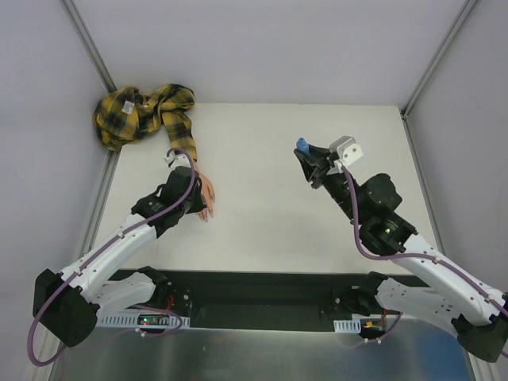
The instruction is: Paint the nails
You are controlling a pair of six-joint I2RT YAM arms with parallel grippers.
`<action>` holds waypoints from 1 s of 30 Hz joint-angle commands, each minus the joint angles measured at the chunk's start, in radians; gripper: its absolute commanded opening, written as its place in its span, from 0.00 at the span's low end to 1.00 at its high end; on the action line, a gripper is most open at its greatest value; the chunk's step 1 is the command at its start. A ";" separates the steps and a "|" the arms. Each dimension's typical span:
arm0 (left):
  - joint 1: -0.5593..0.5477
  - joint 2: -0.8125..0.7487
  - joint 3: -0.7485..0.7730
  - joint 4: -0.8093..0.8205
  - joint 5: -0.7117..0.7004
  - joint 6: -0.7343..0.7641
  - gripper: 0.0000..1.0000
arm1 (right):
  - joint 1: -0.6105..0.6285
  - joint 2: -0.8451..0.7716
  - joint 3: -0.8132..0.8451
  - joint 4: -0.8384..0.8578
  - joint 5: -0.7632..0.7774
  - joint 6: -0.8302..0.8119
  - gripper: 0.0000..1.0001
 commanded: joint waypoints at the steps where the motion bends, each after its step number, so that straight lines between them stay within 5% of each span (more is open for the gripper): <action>1: 0.035 0.028 -0.026 0.117 -0.052 0.011 0.00 | -0.022 -0.057 -0.014 0.083 0.059 -0.031 0.00; 15: 0.086 0.151 -0.057 0.201 0.084 -0.051 0.00 | -0.062 -0.042 -0.031 0.080 0.029 0.000 0.00; 30: 0.086 0.190 -0.066 0.232 0.046 -0.075 0.00 | -0.082 -0.031 -0.040 0.088 0.007 0.018 0.00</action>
